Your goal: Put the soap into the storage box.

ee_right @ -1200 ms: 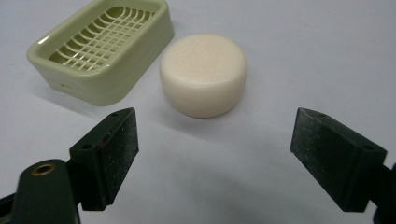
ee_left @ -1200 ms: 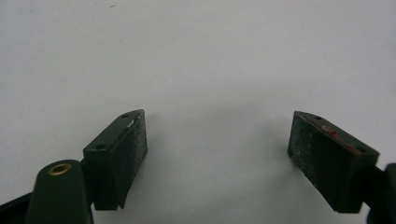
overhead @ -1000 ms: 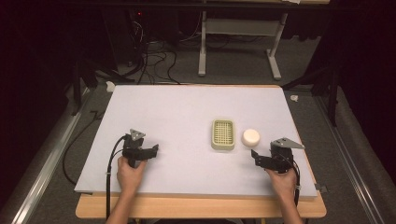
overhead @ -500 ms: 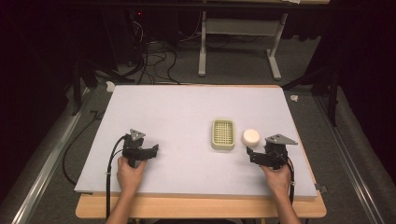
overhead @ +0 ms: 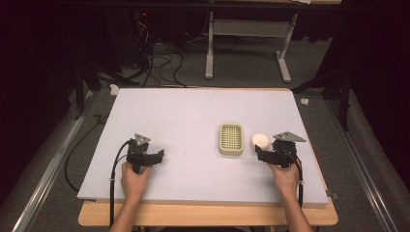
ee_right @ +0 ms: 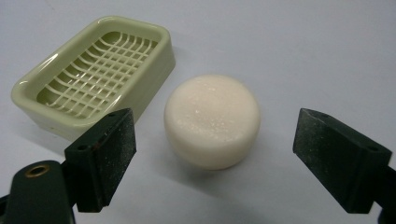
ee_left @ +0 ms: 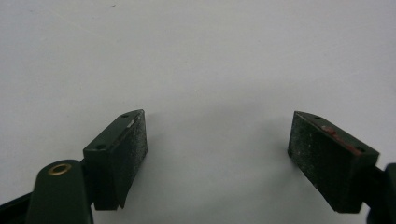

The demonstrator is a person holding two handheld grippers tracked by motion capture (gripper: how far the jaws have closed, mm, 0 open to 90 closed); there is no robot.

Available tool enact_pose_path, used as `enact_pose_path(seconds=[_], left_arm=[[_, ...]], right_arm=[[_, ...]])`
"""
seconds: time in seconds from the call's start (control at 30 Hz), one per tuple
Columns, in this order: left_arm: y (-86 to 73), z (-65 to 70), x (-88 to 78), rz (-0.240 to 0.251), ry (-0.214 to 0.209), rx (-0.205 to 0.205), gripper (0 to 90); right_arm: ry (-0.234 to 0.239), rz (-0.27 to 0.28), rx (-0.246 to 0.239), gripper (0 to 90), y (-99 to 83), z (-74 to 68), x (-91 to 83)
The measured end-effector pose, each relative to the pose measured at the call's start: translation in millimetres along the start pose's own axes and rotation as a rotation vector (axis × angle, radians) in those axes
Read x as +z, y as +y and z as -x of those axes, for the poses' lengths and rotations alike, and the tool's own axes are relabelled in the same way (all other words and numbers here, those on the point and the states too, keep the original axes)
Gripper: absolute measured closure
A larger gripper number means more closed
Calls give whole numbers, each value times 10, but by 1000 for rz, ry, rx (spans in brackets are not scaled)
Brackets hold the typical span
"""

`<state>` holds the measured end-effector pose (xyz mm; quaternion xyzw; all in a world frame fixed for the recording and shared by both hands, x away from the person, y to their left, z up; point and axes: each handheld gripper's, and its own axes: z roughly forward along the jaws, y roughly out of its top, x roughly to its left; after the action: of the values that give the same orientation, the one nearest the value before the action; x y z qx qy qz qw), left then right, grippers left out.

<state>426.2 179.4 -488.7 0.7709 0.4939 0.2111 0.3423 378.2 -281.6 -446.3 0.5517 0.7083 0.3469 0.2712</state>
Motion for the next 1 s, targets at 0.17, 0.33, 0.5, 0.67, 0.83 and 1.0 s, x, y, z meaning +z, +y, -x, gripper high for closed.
enact_pose_path(seconds=[0.17,0.33,0.5,0.67,0.83,1.0], left_arm=[[0,0,0,0,0,0,202],[0,0,0,0,0,0,202],[0,1,0,0,1,1,201],[-1,2,-1,0,1,1,201],[-1,2,-1,0,1,1,202],[0,0,0,0,0,1,201]], right_arm=[[-4,-9,1,136,34,14,36],[-5,0,4,135,66,13,82],[-2,-31,14,135,108,6,180],[-4,-56,20,135,131,5,288],[-5,-70,22,137,136,-15,360],[-23,-92,33,147,113,-3,410]])
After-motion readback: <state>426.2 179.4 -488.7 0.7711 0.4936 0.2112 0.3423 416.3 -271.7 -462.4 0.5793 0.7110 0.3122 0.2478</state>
